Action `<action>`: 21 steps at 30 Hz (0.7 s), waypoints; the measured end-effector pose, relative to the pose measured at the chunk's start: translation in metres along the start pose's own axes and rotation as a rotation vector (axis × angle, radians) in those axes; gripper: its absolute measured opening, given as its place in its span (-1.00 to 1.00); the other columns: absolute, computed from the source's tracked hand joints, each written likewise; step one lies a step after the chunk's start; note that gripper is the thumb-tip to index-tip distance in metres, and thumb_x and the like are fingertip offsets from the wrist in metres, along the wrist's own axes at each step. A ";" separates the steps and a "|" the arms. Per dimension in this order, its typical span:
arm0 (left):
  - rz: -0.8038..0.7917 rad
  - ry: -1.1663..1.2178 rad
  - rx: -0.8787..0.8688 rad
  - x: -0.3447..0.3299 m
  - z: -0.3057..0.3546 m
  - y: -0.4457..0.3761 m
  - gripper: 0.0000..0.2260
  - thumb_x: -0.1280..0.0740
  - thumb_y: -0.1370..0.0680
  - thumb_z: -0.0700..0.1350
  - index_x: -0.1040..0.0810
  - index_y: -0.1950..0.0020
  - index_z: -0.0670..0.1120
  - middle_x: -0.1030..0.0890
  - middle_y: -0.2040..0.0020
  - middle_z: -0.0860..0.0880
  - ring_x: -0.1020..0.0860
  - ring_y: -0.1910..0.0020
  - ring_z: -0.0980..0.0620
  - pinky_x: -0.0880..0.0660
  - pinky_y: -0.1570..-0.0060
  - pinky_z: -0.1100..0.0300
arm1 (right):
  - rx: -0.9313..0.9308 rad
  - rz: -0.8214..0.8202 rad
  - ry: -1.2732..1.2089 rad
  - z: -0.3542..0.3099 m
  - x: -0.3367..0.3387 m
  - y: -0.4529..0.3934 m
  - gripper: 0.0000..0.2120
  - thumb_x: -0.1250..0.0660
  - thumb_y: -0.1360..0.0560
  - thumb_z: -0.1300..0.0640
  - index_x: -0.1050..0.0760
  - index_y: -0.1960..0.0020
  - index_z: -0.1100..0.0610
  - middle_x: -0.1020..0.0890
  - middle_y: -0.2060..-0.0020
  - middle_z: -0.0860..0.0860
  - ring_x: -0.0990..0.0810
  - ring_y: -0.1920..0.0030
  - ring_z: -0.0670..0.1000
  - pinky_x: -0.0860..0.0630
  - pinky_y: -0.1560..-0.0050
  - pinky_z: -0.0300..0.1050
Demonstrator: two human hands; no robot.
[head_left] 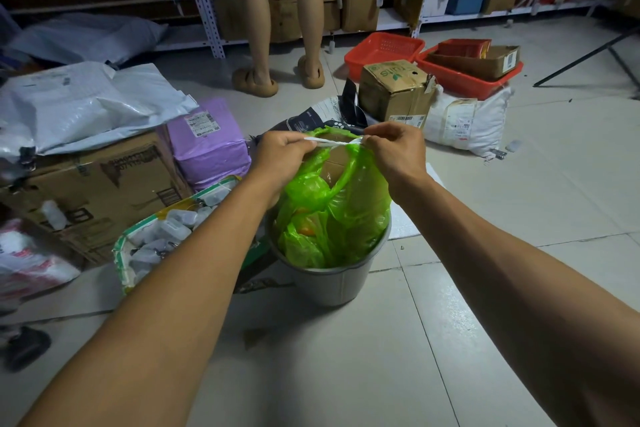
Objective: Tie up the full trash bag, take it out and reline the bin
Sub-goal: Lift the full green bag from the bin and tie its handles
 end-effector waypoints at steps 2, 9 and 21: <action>0.009 0.043 0.030 0.004 -0.001 0.001 -0.89 -0.36 -0.53 -0.21 -0.69 0.07 -0.11 -0.66 0.23 -0.07 -0.58 0.26 0.04 -0.48 0.23 0.24 | -0.003 0.034 0.015 0.002 0.005 -0.001 -0.87 -0.45 -0.42 0.28 -0.69 0.08 0.12 -0.67 0.27 -0.04 -0.59 0.28 -0.15 -0.47 0.30 -0.35; 0.070 0.099 0.073 0.015 -0.005 0.002 -0.82 -0.34 -0.51 -0.24 -0.64 0.26 -0.07 -0.67 0.33 -0.05 -0.63 0.25 -0.04 -0.55 0.12 0.10 | -0.062 0.103 0.034 0.009 0.016 -0.007 -0.87 -0.46 -0.39 0.27 -0.69 0.12 0.09 -0.68 0.27 -0.02 -0.61 0.24 -0.09 -0.54 0.20 -0.24; 0.208 0.324 0.198 0.034 -0.018 -0.001 -0.86 -0.27 -0.52 -0.30 -0.55 0.21 -0.16 -0.62 0.46 -0.02 -0.62 0.33 0.01 -0.59 0.17 0.11 | -0.163 0.166 0.031 0.030 0.032 -0.014 -0.88 -0.44 -0.27 0.20 -0.65 0.33 -0.01 -0.71 0.30 -0.01 -0.71 0.20 0.06 -0.67 0.07 0.10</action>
Point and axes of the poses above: each hand's wrist, its own y-axis away from the middle knuckle, its own x-axis out of the back of the hand, z = x × y, the point moved 3 cm from there along -y, towards the middle knuckle
